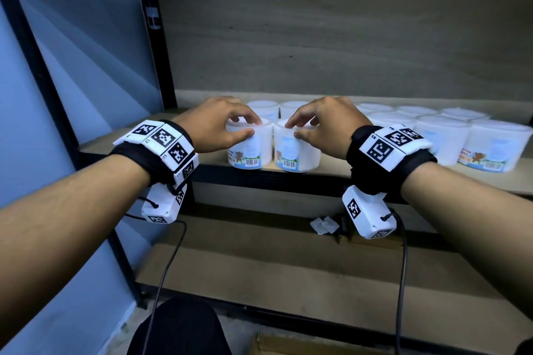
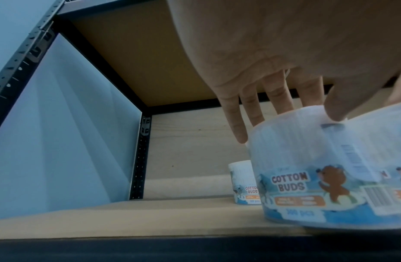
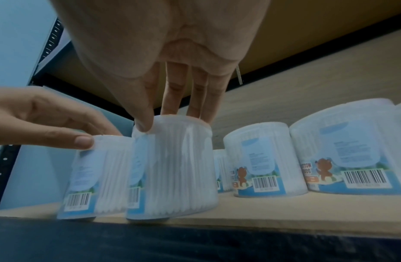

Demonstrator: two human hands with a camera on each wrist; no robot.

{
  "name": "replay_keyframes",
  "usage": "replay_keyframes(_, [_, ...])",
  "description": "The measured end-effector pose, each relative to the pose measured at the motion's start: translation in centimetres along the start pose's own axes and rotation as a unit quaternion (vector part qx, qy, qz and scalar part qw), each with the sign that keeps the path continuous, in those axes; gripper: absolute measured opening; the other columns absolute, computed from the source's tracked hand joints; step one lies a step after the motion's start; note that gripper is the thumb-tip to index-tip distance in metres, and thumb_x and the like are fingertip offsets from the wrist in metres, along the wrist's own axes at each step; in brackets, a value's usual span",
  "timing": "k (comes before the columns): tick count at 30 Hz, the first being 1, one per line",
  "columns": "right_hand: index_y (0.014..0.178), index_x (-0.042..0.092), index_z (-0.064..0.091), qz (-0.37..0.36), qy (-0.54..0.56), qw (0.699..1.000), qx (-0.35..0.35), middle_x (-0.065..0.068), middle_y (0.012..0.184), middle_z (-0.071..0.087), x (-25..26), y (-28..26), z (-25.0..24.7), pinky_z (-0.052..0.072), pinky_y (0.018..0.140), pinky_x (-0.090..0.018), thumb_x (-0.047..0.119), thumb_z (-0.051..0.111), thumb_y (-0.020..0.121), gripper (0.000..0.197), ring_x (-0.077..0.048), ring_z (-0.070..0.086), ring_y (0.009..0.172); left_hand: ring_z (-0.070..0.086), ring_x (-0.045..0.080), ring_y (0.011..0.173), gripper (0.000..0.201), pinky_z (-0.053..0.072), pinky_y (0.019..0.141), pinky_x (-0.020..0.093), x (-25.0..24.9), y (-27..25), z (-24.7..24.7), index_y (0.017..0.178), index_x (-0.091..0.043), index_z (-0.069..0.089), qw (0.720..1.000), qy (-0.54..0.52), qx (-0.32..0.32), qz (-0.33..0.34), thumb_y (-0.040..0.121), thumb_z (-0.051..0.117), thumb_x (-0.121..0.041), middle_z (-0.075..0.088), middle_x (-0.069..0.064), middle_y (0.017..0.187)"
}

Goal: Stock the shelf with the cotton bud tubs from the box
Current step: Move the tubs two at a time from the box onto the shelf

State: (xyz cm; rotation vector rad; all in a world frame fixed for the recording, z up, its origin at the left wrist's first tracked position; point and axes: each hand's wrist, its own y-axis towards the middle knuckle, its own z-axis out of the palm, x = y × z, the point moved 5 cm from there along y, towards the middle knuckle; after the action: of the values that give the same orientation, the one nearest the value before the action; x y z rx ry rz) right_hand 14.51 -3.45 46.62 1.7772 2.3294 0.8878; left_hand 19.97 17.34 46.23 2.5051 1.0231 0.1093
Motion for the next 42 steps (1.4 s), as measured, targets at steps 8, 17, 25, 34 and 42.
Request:
replay_keyframes(8, [0.095, 0.038, 0.076, 0.011, 0.010, 1.000, -0.004, 0.014, 0.092, 0.068, -0.6, 1.2, 0.6, 0.040, 0.078, -0.017, 0.026, 0.072, 0.084, 0.016, -0.005, 0.058, 0.086, 0.059, 0.009, 0.102, 0.029, 0.046, 0.085, 0.024, 1.4, 1.4, 0.6, 0.121, -0.031, 0.067, 1.000, -0.011, 0.014, 0.007, 0.092, 0.063, -0.033, 0.062, -0.013, 0.111])
replay_keyframes(17, [0.099, 0.034, 0.077, 0.021, -0.009, 1.000, 0.005, 0.013, 0.095, 0.070, -1.6, 3.7, 1.1, 0.036, 0.076, -0.014, 0.024, 0.075, 0.083, 0.018, -0.005, 0.057, 0.085, 0.060, 0.012, 0.104, 0.028, 0.046, 0.086, 0.025, 3.2, 4.3, 1.8, 0.121, -0.029, 0.066, 0.999, -0.027, 0.037, -0.001, 0.092, 0.065, -0.027, 0.060, -0.013, 0.110])
replay_keyframes(25, [0.100, 0.033, 0.077, 0.025, -0.010, 1.000, 0.010, 0.011, 0.098, 0.072, -2.7, 5.6, 1.7, 0.036, 0.078, -0.015, 0.023, 0.076, 0.083, 0.020, -0.004, 0.056, 0.086, 0.062, 0.011, 0.102, 0.028, 0.041, 0.082, 0.018, 4.6, 6.5, 2.4, 0.119, -0.030, 0.067, 0.999, -0.021, 0.042, -0.002, 0.091, 0.067, -0.024, 0.061, -0.017, 0.105])
replay_keyframes(34, [0.105, 0.034, 0.075, 0.004, -0.013, 0.999, 0.033, 0.011, 0.100, 0.069, -3.1, 5.9, 1.7, 0.042, 0.080, -0.017, 0.026, 0.073, 0.085, 0.022, -0.006, 0.060, 0.092, 0.061, 0.013, 0.101, 0.035, 0.046, 0.086, 0.025, 3.7, 6.4, 1.9, 0.124, -0.026, 0.064, 0.998, 0.027, 0.063, 0.011, 0.089, 0.068, -0.029, 0.063, -0.007, 0.113])
replay_keyframes(42, [0.107, 0.034, 0.070, 0.023, -0.026, 0.999, 0.023, 0.012, 0.099, 0.069, -6.1, 4.8, -1.9, 0.045, 0.085, -0.022, 0.038, 0.067, 0.086, 0.021, -0.010, 0.062, 0.093, 0.058, 0.014, 0.112, 0.037, 0.039, 0.095, 0.023, -2.1, 9.2, 0.9, 0.127, -0.028, 0.062, 0.995, 0.051, 0.043, 0.070, 0.092, 0.063, -0.039, 0.065, -0.007, 0.122])
